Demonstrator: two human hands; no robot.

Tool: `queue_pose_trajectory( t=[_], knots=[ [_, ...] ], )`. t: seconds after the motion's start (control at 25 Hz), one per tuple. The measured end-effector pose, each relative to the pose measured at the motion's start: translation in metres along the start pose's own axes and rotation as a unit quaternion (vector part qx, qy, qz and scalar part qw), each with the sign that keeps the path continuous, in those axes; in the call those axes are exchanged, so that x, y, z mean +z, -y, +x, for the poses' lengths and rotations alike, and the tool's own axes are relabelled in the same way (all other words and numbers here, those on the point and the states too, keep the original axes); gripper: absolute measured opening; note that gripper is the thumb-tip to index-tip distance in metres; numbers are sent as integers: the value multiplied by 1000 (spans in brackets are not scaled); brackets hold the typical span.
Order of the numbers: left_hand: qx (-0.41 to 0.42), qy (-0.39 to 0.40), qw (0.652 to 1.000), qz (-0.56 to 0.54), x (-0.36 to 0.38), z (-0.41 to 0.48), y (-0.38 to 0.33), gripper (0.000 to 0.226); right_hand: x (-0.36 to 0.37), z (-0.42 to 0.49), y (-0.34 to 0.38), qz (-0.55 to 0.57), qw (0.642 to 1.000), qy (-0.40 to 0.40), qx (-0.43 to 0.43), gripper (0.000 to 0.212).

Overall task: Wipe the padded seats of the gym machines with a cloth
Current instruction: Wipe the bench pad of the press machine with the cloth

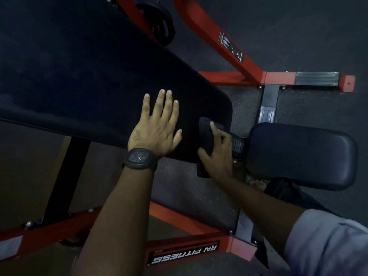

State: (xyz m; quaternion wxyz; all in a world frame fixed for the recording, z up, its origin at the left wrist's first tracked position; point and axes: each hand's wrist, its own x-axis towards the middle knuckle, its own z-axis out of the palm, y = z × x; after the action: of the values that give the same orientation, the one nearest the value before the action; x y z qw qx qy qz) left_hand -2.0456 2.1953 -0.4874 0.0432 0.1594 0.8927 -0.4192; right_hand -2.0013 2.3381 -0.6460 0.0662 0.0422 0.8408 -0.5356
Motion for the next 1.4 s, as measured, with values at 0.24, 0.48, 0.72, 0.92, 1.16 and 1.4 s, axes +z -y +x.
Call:
queue_pose_trajectory(
  t=[0.24, 0.48, 0.72, 0.92, 1.16, 1.4],
  knots=[
    [1, -1, 1000, 8, 0, -1, 0, 79, 11, 19, 18, 50, 972, -63, 223, 72],
    [-3, -7, 1000, 20, 3, -1, -1, 79, 9, 54, 20, 128, 880, -86, 450, 65],
    [-4, -9, 1000, 15, 2, 0, -1, 78, -5, 73, -6, 127, 937, -75, 316, 66],
    [-6, -21, 1000, 22, 3, 0, 0, 79, -4, 80, 17, 88, 979, -69, 168, 67],
    [-4, -19, 1000, 25, 5, 0, -1, 79, -10, 117, 46, 93, 973, -86, 194, 65],
    [-5, -16, 1000, 14, 5, 0, -2, 79, -14, 144, 46, 96, 966, -72, 227, 64]
  ],
)
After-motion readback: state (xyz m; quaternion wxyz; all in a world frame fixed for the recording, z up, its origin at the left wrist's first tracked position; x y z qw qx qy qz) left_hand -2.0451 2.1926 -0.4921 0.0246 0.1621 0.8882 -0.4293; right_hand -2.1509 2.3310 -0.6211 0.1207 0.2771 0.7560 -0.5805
